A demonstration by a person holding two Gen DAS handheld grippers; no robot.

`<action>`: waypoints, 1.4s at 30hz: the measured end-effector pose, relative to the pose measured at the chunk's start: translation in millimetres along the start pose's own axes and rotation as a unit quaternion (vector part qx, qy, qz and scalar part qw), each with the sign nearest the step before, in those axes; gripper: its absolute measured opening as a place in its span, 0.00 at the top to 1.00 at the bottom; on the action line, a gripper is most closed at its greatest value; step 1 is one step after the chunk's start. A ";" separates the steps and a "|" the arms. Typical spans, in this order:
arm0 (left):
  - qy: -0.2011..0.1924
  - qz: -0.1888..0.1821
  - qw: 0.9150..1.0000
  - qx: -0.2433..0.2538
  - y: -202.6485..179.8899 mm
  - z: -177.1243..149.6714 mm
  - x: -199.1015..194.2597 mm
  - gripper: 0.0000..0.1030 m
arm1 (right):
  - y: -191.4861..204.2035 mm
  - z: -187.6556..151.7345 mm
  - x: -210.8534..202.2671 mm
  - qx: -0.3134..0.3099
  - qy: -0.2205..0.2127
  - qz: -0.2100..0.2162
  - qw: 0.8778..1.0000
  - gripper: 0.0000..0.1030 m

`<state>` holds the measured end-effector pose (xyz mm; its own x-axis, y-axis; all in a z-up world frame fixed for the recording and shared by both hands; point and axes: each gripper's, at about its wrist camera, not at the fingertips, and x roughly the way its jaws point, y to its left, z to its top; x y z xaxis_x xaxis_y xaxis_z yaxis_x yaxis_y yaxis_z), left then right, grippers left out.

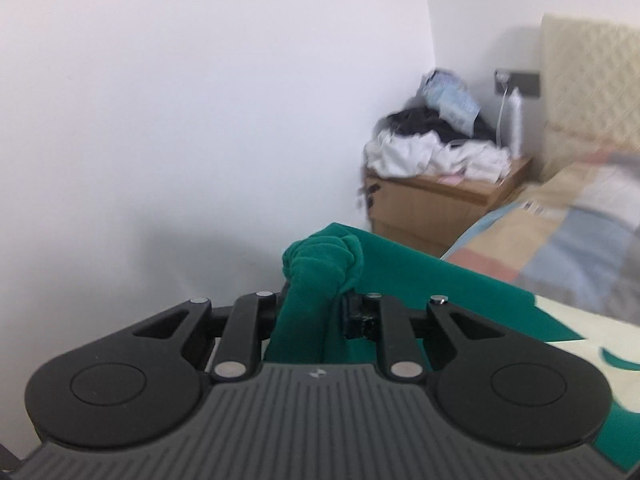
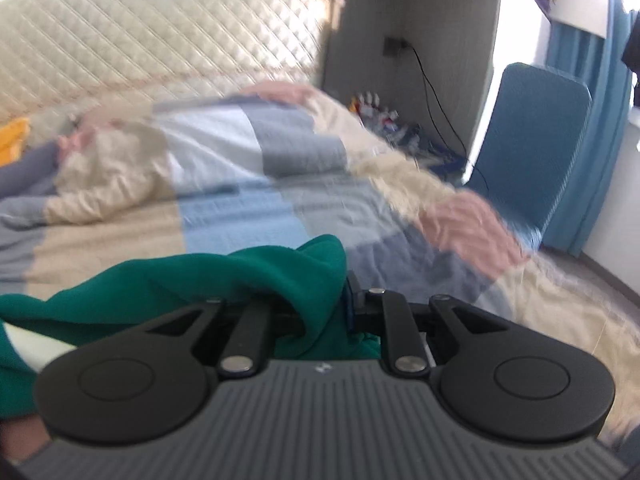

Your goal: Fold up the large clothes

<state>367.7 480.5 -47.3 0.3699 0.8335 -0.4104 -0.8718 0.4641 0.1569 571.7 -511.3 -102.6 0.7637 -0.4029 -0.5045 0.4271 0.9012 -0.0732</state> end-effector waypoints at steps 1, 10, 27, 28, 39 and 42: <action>0.012 0.005 1.000 0.002 -5.6 -7.9 13.7 0.79 | 2.1 -10.5 11.0 0.001 0.010 -0.009 1.000 0.82; 0.105 -0.023 0.994 0.024 -19.7 -81.9 92.9 0.75 | -2.5 -51.4 21.2 0.048 -0.017 -0.042 0.998 0.62; 0.142 -0.298 0.944 0.007 13.4 -58.3 -117.4 0.33 | 20.4 -42.3 -179.9 0.100 -0.057 0.122 0.986 0.36; 0.149 -0.314 0.938 0.004 15.6 -61.6 -137.4 0.33 | 24.9 -42.5 -197.8 0.103 -0.054 0.141 0.983 0.36; 0.249 -0.405 0.879 0.027 -4.8 -152.5 -291.4 0.33 | 52.6 -102.3 -320.1 0.132 0.051 0.256 0.956 0.35; 0.264 -0.401 0.877 0.029 -13.3 -174.8 -300.8 0.33 | 49.3 -131.6 -326.0 0.152 0.090 0.269 0.947 0.35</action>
<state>211.8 171.2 -82.9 0.6427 -0.0163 -0.7660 -0.3756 0.8647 -0.3335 280.1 -314.5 -55.0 0.8268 0.1600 -0.5392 0.1403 0.8697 0.4732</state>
